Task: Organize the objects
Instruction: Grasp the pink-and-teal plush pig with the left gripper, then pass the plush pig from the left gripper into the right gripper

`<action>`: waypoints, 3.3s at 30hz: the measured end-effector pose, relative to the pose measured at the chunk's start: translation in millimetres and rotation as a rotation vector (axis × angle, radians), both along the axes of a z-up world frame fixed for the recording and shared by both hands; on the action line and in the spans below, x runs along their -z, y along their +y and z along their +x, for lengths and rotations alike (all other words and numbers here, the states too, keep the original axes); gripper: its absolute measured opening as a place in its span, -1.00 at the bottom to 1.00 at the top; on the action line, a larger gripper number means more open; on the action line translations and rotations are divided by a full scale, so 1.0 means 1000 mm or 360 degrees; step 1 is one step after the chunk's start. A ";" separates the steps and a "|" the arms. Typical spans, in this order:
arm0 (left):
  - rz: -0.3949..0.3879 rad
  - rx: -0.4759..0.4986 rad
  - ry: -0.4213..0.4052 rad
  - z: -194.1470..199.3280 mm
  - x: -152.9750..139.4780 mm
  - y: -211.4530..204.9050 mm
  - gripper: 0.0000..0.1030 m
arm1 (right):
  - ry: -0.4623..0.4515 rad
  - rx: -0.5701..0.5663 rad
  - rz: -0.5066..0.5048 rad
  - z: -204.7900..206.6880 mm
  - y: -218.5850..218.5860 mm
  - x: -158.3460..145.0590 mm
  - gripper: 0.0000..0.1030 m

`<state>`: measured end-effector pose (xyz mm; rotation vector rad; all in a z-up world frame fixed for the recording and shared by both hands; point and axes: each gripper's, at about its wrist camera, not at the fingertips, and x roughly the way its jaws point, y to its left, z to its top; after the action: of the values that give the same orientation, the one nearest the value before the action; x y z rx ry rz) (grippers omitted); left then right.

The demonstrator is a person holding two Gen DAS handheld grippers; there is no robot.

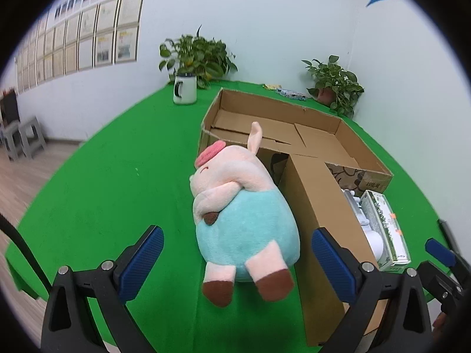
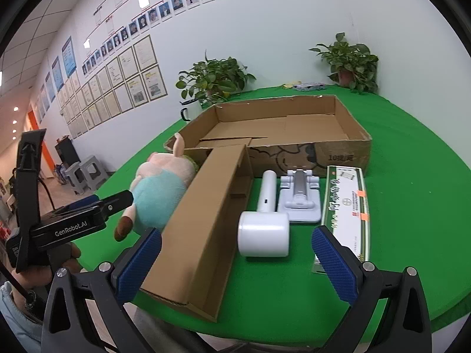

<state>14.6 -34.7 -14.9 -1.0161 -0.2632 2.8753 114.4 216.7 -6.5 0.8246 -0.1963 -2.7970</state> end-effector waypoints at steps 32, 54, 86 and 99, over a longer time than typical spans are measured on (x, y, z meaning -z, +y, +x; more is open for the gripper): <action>-0.0236 0.0159 -0.0025 0.048 0.024 -0.023 0.24 | -0.0223 -0.0501 -0.0021 -0.090 -0.088 -0.037 0.99; -0.0290 0.0221 0.0092 0.091 0.046 -0.034 0.38 | -0.0698 -0.0844 0.0117 -0.140 -0.237 0.043 0.80; -0.0755 0.0046 0.0227 0.077 -0.005 0.031 0.12 | -0.0377 -0.0921 -0.0162 -0.093 -0.178 0.012 0.16; -0.0814 0.0233 0.0675 0.022 -0.087 0.083 0.11 | 0.0093 -0.0700 -0.0186 -0.105 -0.108 -0.110 0.15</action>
<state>36.5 48.3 72.0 -0.4098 0.5712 2.9798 9.1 108.5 103.2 0.6628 -0.1457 -2.3694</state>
